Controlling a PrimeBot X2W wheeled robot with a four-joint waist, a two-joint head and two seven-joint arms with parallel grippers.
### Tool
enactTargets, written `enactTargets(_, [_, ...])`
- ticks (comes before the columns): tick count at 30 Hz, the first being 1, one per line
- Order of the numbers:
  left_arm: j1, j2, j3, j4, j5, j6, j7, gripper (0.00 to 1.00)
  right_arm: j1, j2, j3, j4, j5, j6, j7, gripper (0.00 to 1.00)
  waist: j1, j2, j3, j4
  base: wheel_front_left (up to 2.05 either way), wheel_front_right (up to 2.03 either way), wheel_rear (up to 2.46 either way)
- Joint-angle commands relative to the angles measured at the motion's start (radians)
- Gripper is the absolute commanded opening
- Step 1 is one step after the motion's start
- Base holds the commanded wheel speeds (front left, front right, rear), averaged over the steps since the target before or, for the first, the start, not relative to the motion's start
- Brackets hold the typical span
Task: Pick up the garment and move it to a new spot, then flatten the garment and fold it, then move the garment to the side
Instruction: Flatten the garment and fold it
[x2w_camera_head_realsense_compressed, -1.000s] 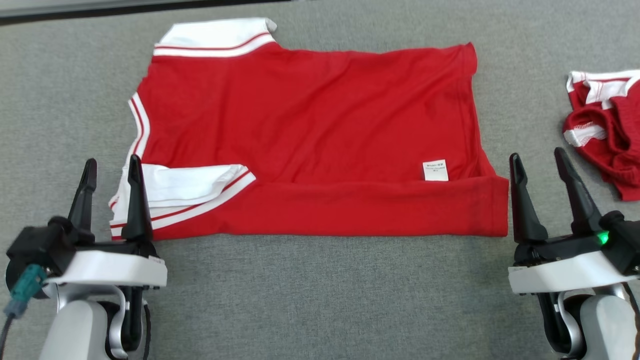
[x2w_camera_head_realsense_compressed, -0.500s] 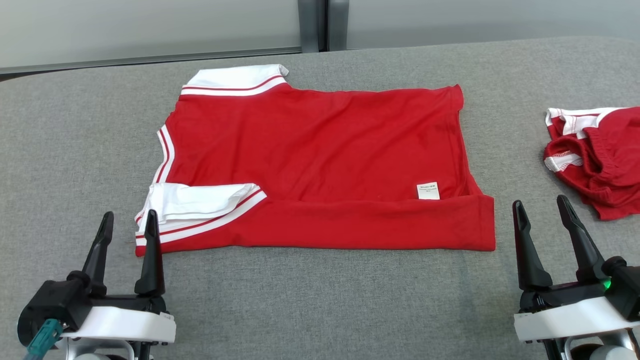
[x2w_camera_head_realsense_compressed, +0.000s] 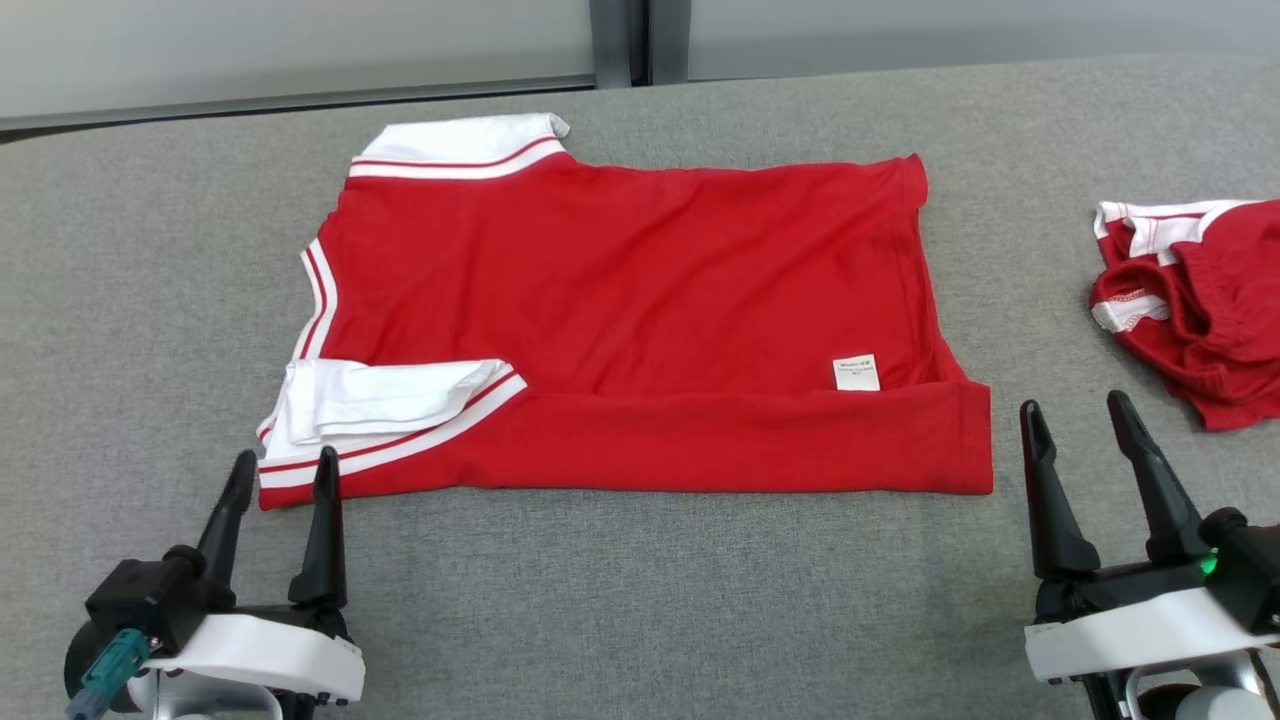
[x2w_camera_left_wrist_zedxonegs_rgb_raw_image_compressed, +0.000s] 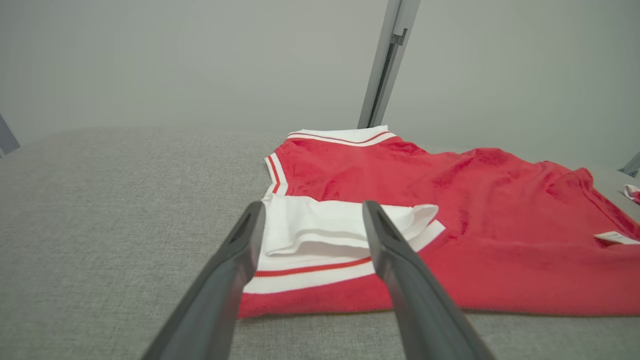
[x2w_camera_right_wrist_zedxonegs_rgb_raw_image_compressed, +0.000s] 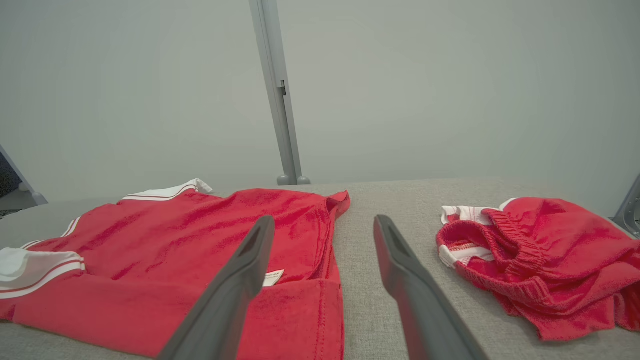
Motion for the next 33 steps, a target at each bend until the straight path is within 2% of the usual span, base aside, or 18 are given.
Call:
enactTargets(1, [-0.015,-0.001,-0.004,0.03,-0.015,-0.011,0.002,1.0,-0.01,-0.009,0.004,0.02,0.008,0.0,0.006,1.0,0.0,-0.0001,0.018,-0.002,0.0,0.0,0.0])
enactTargets(9, [-0.083,-0.011,0.008,0.232,-0.075,-0.055,-0.017,1.0,-0.058,-0.011,0.045,0.185,0.043,0.0,-0.013,1.0,0.0,-0.0001,0.082,0.007,0.0,0.0,0.0])
enactTargets(15, [-0.147,-0.009,0.002,0.312,-0.097,-0.08,-0.03,1.0,-0.128,-0.007,0.065,0.336,0.069,0.0,-0.041,1.0,0.0,-0.0001,0.115,0.015,0.0,0.0,0.0])
enactTargets(19, [-0.166,-0.007,-0.004,0.34,-0.107,-0.089,-0.027,1.0,-0.161,-0.005,0.078,0.396,0.083,0.0,-0.051,1.0,0.0,-0.0001,0.126,0.017,0.0,0.0,0.0])
enactTargets(20, [-0.171,-0.006,-0.007,0.348,-0.109,-0.092,-0.028,1.0,-0.168,-0.003,0.084,0.412,0.093,0.0,-0.05,0.82,0.0,-0.0001,0.128,0.018,0.0,0.0,0.0])
enactTargets(21, [-0.173,-0.01,-0.003,0.354,-0.123,-0.096,-0.031,1.0,-0.174,-0.001,0.091,0.429,0.103,0.0,-0.047,0.43,0.0,-0.0001,0.13,0.018,0.0,0.0,0.0])
enactTargets(22, [-0.177,-0.013,-0.003,0.358,-0.131,-0.098,-0.032,0.89,-0.182,-0.003,0.101,0.44,0.108,0.0,-0.05,0.0,0.0,-0.0001,0.132,0.018,0.0,0.0,0.0])
enactTargets(24, [-0.182,-0.005,-0.008,0.361,-0.13,-0.104,-0.038,0.0,-0.19,-0.01,0.112,0.457,0.12,0.0,-0.055,0.0,0.0,-0.0001,0.134,0.02,0.0,0.0,0.0])
enactTargets(33, [-0.127,-0.001,0.0,0.284,-0.122,-0.099,-0.064,0.0,-0.142,-0.048,0.098,0.422,0.139,-0.001,-0.086,0.0,0.0,-0.0001,0.082,0.046,0.0,0.0,0.0])
